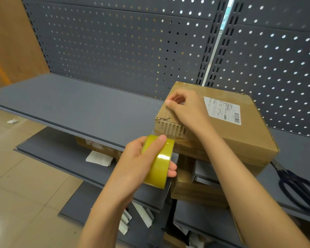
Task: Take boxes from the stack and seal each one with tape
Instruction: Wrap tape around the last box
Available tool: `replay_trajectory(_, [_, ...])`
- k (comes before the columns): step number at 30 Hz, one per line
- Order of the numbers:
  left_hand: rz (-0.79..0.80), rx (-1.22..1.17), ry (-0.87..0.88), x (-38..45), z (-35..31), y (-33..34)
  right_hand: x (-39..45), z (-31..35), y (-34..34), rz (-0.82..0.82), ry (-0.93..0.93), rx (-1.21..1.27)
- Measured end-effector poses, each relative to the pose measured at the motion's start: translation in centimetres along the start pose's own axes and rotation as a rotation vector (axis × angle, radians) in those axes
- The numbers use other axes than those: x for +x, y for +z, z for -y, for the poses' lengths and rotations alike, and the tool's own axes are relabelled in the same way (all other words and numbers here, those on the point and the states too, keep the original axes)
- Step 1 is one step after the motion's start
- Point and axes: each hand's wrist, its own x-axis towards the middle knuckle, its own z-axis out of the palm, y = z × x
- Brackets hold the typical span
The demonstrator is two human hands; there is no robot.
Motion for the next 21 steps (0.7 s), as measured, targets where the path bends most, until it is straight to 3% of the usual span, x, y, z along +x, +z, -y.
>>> replay_trajectory(10, [-0.012, 0.024, 0.033, 0.08, -0.21, 0.0, -0.27, 0.3, -0.36, -0.03, -0.007, 0.079])
replay_trajectory(21, [-0.009, 0.011, 0.015, 0.03, 0.26, -0.13, -0.14, 0.69, 0.07, 0.083, -0.026, -0.197])
